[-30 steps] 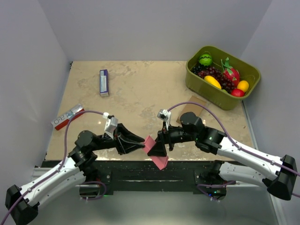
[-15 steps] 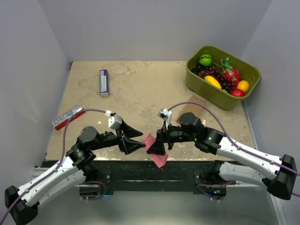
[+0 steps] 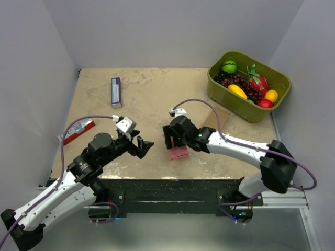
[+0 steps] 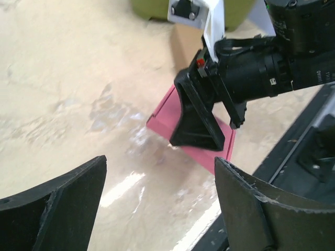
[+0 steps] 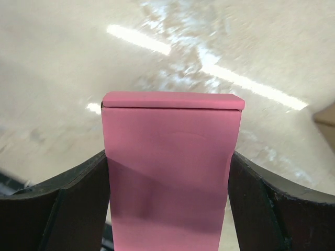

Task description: Fold the paper box

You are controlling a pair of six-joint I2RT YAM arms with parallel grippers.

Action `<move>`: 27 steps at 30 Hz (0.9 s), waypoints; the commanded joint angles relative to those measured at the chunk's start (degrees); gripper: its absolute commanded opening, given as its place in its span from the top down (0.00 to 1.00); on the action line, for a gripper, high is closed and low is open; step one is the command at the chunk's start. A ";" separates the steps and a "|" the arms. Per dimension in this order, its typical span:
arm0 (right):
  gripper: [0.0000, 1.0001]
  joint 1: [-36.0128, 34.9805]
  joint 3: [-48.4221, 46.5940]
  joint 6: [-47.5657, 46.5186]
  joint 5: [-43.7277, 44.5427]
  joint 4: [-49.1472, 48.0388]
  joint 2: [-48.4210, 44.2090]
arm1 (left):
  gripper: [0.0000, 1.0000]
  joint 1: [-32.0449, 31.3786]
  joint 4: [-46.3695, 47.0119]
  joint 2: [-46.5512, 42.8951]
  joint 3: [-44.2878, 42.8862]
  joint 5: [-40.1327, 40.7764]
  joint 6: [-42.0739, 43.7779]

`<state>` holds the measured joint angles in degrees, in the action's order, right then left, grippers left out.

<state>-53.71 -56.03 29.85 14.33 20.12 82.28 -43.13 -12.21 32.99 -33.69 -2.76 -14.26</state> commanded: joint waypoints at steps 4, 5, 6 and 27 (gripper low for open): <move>0.62 2.91 -9.09 -1.54 13.27 -1.75 13.67 | 0.11 0.51 -4.75 0.84 -2.34 9.18 2.84; 0.62 3.35 -9.53 -1.63 12.84 -2.10 15.09 | 0.11 0.51 -4.84 1.02 -2.34 9.79 2.75; 0.60 3.96 -10.49 -1.55 12.66 -2.28 16.23 | 0.11 0.51 -4.93 1.46 -2.34 10.14 2.49; 0.01 11.33 -2.09 -1.55 6.86 -4.73 -2.89 | 0.00 12.37 -2.55 1.46 -2.07 8.03 -1.12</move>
<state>-46.87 -63.35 28.47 21.23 17.74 87.05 -31.44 -17.37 35.64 -33.98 4.05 -14.11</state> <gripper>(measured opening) 0.986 0.986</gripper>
